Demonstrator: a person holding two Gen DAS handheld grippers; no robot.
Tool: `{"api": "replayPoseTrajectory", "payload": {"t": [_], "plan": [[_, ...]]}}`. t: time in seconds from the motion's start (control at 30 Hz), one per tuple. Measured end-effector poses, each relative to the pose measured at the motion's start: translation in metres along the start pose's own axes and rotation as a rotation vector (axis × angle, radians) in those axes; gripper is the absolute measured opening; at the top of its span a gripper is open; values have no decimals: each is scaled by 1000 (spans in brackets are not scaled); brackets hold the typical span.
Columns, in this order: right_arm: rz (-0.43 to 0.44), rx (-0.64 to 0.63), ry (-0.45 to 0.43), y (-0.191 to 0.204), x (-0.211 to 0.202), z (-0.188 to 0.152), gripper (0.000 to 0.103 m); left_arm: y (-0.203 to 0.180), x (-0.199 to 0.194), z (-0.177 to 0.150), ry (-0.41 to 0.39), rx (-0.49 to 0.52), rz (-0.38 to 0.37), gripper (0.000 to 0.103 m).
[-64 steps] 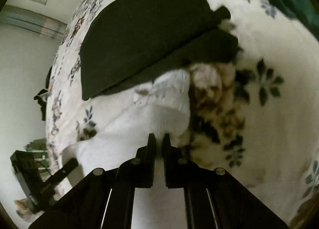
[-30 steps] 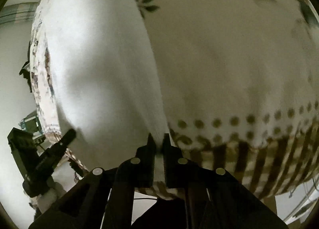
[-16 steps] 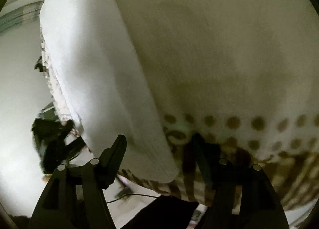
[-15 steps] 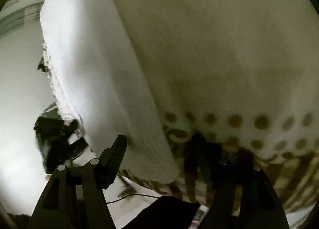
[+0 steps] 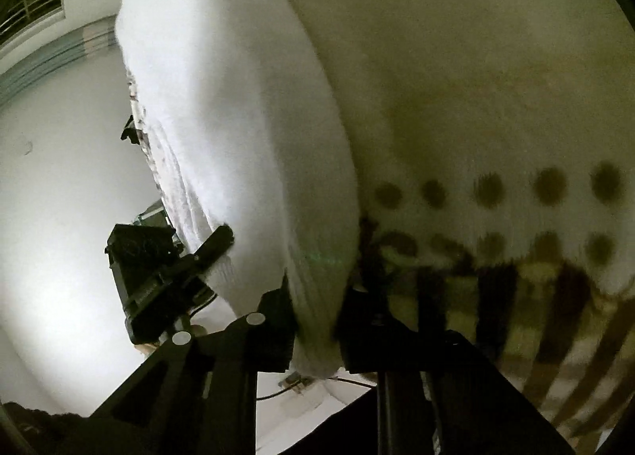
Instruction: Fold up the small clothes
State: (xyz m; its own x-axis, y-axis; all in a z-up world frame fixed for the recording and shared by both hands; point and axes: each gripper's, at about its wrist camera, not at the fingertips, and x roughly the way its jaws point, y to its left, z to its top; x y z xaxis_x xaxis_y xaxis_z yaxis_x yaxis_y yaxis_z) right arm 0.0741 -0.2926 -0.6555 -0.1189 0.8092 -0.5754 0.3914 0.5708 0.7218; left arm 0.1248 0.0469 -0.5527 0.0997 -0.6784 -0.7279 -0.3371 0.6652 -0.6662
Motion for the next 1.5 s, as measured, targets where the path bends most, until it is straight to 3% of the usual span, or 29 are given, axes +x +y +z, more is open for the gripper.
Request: {"api": "replayPoseTrajectory", "payload": {"t": [0.27, 0.4, 0.53, 0.7, 0.87, 0.93, 1.0, 1.03, 1.07, 1.1, 1.13, 1.2, 1.27, 1.33, 1.4, 1.47, 1.5], "plan": [[50, -99, -91, 59, -55, -9, 15, -51, -55, 2, -113, 2, -57, 11], [40, -182, -155, 105, -92, 4, 15, -92, -78, 22, -170, 28, -67, 11], [7, -274, -219, 158, -126, 30, 15, -135, -93, 63, -239, 62, -81, 11], [-30, -335, -311, 230, -147, 105, 15, -155, -97, 148, -305, 63, -115, 11], [-112, -341, -410, 305, -121, 236, 15, -148, -69, 257, -292, -4, -201, 12], [-117, -329, -410, 325, -105, 284, 15, -140, -56, 300, -277, -66, -218, 19], [-120, -282, -408, 332, -96, 332, 23, -129, -50, 336, -275, -118, -240, 46], [-111, -262, -388, 330, -93, 347, 29, -123, -53, 347, -286, -142, -260, 53], [-95, -239, -376, 329, -94, 357, 52, -120, -57, 352, -302, -155, -285, 59], [-75, -233, -391, 328, -98, 363, 66, -116, -65, 355, -326, -163, -312, 60], [-69, -239, -407, 325, -102, 364, 68, -111, -72, 357, -346, -162, -326, 62], [-96, -250, -425, 316, -109, 359, 68, -108, -82, 355, -370, -141, -271, 67], [-186, -259, -443, 305, -110, 352, 68, -114, -84, 351, -376, -37, -140, 67], [-251, -270, -419, 294, -98, 354, 68, -128, -67, 354, -324, 100, 39, 67], [-318, -266, -393, 285, -83, 359, 68, -136, -43, 360, -274, 184, 152, 67], [-357, -282, -379, 281, -68, 364, 65, -143, -19, 364, -238, 253, 229, 65], [-367, -294, -389, 282, -65, 365, 57, -146, -9, 365, -229, 293, 248, 65]]}}
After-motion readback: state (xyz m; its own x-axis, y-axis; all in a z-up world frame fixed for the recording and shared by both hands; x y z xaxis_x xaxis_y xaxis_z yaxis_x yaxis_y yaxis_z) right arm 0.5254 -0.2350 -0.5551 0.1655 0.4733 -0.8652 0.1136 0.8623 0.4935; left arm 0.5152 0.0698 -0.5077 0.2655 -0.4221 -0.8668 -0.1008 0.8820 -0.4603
